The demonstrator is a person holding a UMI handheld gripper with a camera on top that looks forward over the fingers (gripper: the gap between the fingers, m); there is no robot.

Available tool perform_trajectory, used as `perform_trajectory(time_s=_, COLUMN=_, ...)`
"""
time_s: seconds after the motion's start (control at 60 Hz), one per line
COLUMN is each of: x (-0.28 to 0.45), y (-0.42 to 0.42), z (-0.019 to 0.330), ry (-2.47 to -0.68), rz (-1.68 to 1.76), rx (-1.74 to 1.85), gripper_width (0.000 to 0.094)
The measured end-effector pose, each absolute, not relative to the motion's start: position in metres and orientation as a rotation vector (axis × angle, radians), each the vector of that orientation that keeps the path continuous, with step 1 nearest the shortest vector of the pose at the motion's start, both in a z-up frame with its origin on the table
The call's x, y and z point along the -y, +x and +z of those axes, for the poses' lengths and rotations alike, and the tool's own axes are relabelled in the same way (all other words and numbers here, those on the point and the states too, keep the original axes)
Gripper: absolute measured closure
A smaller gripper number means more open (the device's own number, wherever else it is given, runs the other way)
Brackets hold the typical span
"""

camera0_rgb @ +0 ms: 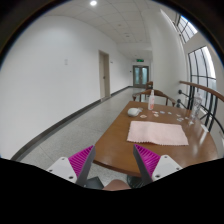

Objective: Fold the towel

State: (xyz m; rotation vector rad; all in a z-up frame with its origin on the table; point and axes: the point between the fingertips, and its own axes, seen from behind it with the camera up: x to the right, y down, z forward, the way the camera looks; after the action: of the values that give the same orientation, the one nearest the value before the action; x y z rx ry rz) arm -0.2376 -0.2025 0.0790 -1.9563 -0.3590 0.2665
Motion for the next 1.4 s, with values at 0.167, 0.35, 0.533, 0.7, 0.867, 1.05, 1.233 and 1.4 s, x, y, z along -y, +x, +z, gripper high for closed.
perform_trajectory(time_s=0.167, x=0.144, y=-0.222, z=0.068, ry=-1.997, rz=0.205, rx=0.315, gripper_width=0.015)
perform_trajectory(time_s=0.35, x=0.037, y=-0.199, z=0.04, ry=-2.08, rz=0.118, rx=0.271, gripper_width=0.0169)
perform_trajectory(time_s=0.533, x=-0.017, y=-0.198, z=0.008, ry=-2.164, rz=0.076, rx=0.294, gripper_width=0.0253)
perform_trajectory(time_s=0.7, x=-0.035, y=-0.209, z=-0.006, ry=-2.152, rz=0.064, rx=0.35, gripper_width=0.0768)
perform_trajectory(time_s=0.867, x=-0.039, y=-0.208, z=-0.005, ry=-2.151, rz=0.085, rx=0.337, gripper_width=0.0929)
perform_trajectory(time_s=1.05, x=-0.046, y=-0.189, z=0.038, ry=-2.08, rz=0.214, rx=0.198, gripper_width=0.0929)
perform_trajectory(time_s=1.233, x=-0.049, y=-0.086, z=0.078, ry=-2.016, rz=0.181, rx=0.013, gripper_width=0.092)
perform_trajectory(time_s=1.4, x=-0.05, y=0.01, z=0.039, ry=-2.084, rz=0.018, rx=-0.08, gripper_width=0.091)
